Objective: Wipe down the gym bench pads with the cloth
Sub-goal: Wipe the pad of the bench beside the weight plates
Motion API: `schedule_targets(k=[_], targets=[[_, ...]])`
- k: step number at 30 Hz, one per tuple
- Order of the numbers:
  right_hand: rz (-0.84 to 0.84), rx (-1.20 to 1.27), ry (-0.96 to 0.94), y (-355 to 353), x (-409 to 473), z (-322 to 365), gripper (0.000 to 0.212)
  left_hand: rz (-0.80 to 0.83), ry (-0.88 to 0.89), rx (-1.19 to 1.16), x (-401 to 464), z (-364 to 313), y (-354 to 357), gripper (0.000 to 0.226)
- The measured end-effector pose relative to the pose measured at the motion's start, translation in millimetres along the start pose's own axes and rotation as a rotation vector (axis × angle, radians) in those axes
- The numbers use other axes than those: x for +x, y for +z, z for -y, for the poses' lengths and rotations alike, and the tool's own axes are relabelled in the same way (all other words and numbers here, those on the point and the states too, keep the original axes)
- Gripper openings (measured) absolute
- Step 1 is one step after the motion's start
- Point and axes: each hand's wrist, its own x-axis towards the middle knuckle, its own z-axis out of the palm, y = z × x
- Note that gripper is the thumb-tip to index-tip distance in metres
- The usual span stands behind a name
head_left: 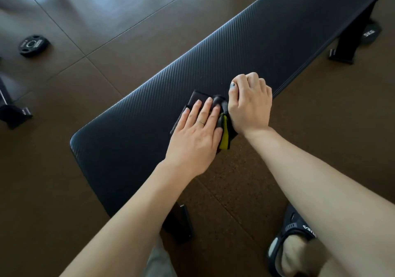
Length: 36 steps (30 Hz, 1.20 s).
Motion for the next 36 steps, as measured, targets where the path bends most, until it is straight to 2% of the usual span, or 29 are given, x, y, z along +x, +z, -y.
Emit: schedule_targets(k=[4, 7, 12, 18, 20, 23, 25, 27, 31, 36], targets=[[0.017, 0.006, -0.003, -1, -3, 1, 0.029, 0.060, 0.061, 0.025, -40, 8, -3, 0.067], [0.002, -0.005, 0.007, 1, -4, 1, 0.028, 0.069, 0.078, 0.005, -51, 26, -7, 0.063], [0.002, -0.032, 0.010, 2, -1, 1, 0.023, -0.011, -0.043, -0.024, 40, 47, -14, 0.057], [0.008, 0.005, 0.039, 1, 0, 0, 0.016, 0.022, -0.158, -0.104, 124, 64, -26, 0.056], [0.013, 0.009, 0.035, 1, 0, 1, 0.015, 0.004, -0.181, -0.132, 109, 60, -25, 0.056], [0.003, -0.008, 0.034, 2, -2, 1, 0.018, -0.049, -0.174, -0.099, 36, 50, -16, 0.057], [0.002, -0.012, 0.039, 2, -2, 2, 0.022, -0.021, -0.169, -0.069, -12, 47, -14, 0.058], [-0.004, -0.017, 0.040, 2, -2, 3, 0.023, 0.028, -0.172, -0.080, -19, 55, -17, 0.056], [-0.007, -0.009, 0.042, 2, -1, 4, 0.018, -0.032, -0.223, -0.087, 42, 75, -21, 0.056], [-0.018, 0.015, 0.046, 2, -1, 3, 0.016, -0.001, -0.311, -0.117, 115, 94, -27, 0.057]])
